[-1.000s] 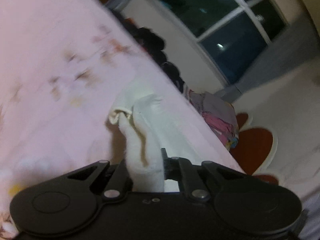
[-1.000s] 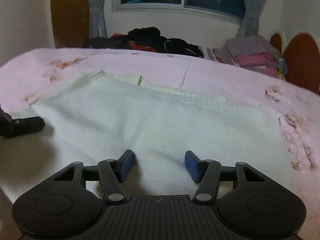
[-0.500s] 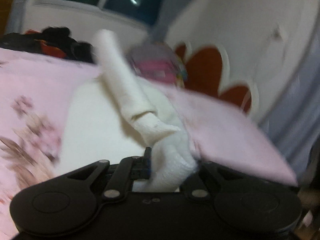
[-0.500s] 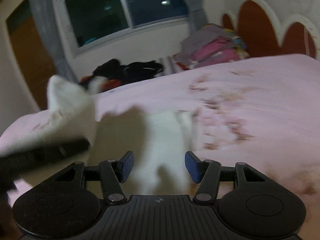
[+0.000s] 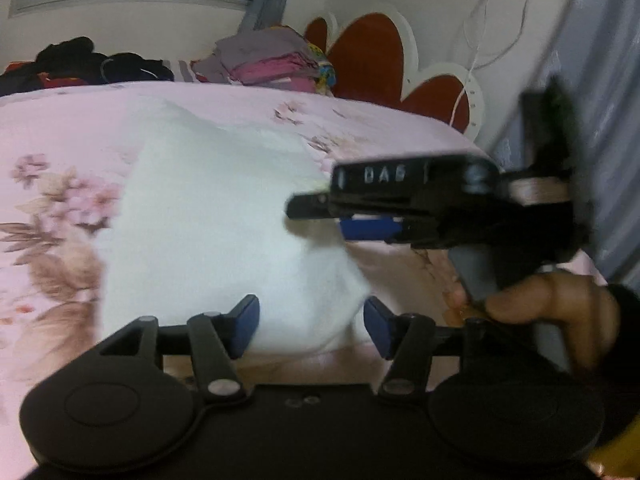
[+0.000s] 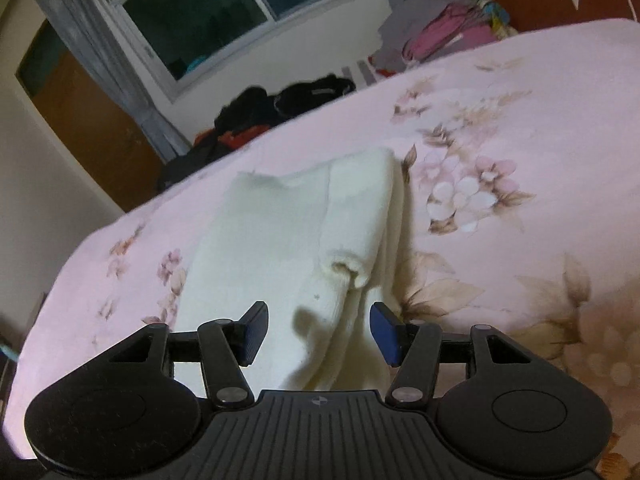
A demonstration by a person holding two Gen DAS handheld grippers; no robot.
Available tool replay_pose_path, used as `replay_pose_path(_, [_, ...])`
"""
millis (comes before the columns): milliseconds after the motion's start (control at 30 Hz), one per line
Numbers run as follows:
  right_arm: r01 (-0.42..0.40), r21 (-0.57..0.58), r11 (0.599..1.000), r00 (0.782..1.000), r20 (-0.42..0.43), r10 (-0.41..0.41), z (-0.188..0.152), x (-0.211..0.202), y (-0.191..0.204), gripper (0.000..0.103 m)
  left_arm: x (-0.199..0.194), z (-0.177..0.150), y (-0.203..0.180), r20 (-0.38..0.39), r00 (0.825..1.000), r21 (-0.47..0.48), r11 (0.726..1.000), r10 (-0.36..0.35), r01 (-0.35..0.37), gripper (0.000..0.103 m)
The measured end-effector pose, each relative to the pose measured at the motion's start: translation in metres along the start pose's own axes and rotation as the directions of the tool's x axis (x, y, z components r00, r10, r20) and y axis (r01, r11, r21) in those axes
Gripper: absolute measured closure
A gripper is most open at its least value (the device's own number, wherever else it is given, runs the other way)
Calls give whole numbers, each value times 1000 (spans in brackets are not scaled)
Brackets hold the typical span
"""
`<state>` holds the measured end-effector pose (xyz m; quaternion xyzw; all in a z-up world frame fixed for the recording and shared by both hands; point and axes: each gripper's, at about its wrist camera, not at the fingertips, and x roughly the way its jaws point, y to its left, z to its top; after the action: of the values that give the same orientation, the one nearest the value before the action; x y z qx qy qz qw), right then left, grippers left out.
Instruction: Fold small clothes
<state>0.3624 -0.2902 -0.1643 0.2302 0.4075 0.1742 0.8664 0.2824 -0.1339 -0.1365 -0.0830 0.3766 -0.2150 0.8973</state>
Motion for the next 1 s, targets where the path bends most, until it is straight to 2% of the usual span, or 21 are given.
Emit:
replay_pose_path(200, [4,-1,1000,1000,-8,-4,4,18,1,47,-37,13,35,83,992,-110,990,93,-84,43])
replay_pose_path(300, [11,-5,1000,1000,-10,-11,7,28,3,48,-37,21,51,86,986,-144,981,141,-128,43])
replay_pose_path(367, [10,8,1000,1000,-11,-10,10,34,0,77,-31,29,57,94,982,-159,976,163,-147,43])
replay_pose_path(400, [0,21,1000,1000,-14,0,12,36,-2,83,-30,30,62,95,980,-160,975,173,-157,43])
replay_pose_path(467, [4,21,1000,1000,-15,-4,14,38,-2,84,-25,36,67,101,976,-162,971,192,-174,43])
replay_pose_path(533, [26,-34,999,1000,-1,-26,17,33,5,88,-17,43,69,95,976,-170,969,197,-179,43])
replay_pose_path(633, [49,-92,995,998,38,-46,22,18,10,89,-5,53,69,98,980,-179,972,172,-153,43])
replay_pose_path(733, [96,-80,992,995,-18,-97,18,28,-9,89,13,56,68,73,984,-185,972,161,-145,43])
replay_pose_path(800, [91,-57,994,996,-14,-92,17,29,-17,89,25,53,70,38,986,-193,970,161,-151,43])
replay_pose_path(867, [85,-82,993,996,-20,-87,18,27,-10,89,36,49,73,-13,988,-196,968,157,-156,43])
replay_pose_path(900, [65,-70,995,998,-24,-66,19,23,-9,86,39,47,74,-34,987,-196,968,155,-159,44])
replay_pose_path(933, [50,-53,997,998,-31,-51,19,19,-10,80,41,46,75,-44,985,-193,966,164,-169,42])
replay_pose_path(1000, [41,-47,998,999,-28,-42,14,7,-10,80,41,43,81,-48,984,-204,963,169,-175,41])
